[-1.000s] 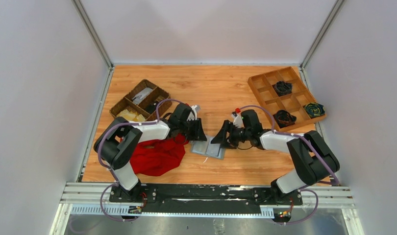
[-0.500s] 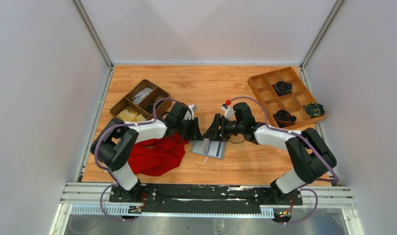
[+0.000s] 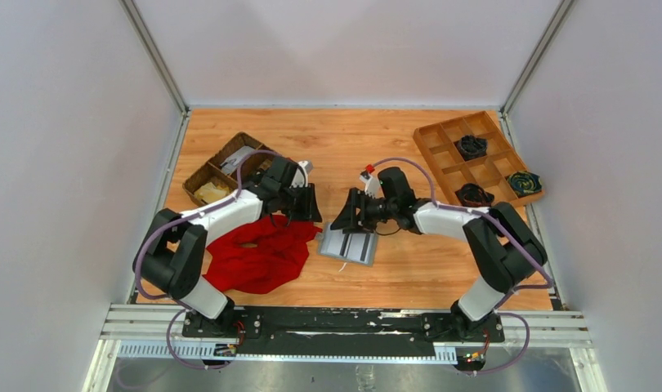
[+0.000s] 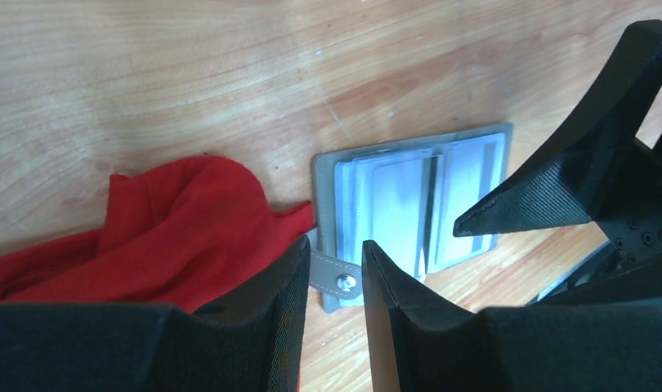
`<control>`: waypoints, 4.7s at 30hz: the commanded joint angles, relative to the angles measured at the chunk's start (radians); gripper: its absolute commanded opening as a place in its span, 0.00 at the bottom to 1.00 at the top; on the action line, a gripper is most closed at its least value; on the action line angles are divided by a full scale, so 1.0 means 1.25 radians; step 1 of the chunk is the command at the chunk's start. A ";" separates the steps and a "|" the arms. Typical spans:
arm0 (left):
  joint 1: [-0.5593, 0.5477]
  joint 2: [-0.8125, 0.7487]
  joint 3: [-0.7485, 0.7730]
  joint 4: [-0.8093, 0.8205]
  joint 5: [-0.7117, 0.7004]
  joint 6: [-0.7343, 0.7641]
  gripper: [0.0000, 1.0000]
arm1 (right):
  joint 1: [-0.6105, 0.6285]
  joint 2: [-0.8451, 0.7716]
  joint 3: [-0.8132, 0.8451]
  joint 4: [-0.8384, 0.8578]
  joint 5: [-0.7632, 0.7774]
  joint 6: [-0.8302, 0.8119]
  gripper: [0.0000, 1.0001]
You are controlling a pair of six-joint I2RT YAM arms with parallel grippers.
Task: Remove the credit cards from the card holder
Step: Remove the credit card from the card holder.
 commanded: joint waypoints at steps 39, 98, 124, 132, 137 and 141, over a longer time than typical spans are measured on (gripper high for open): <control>-0.042 0.182 -0.086 0.174 0.193 -0.057 0.31 | -0.078 0.012 -0.236 0.246 0.054 0.244 0.01; -0.173 -0.001 -0.101 0.262 0.071 -0.271 0.32 | -0.218 0.019 -0.117 -0.119 0.015 -0.043 0.09; -0.165 0.214 -0.011 0.262 0.072 -0.212 0.31 | -0.299 0.065 -0.231 0.161 -0.132 0.077 0.25; -0.165 0.224 -0.005 0.262 0.078 -0.211 0.31 | -0.298 0.072 -0.242 0.224 -0.149 0.107 0.11; -0.163 0.227 -0.009 0.262 0.074 -0.209 0.31 | -0.308 0.052 -0.248 0.206 -0.146 0.100 0.00; -0.152 0.225 -0.017 0.262 0.079 -0.206 0.31 | -0.350 0.031 -0.260 0.158 -0.152 0.059 0.00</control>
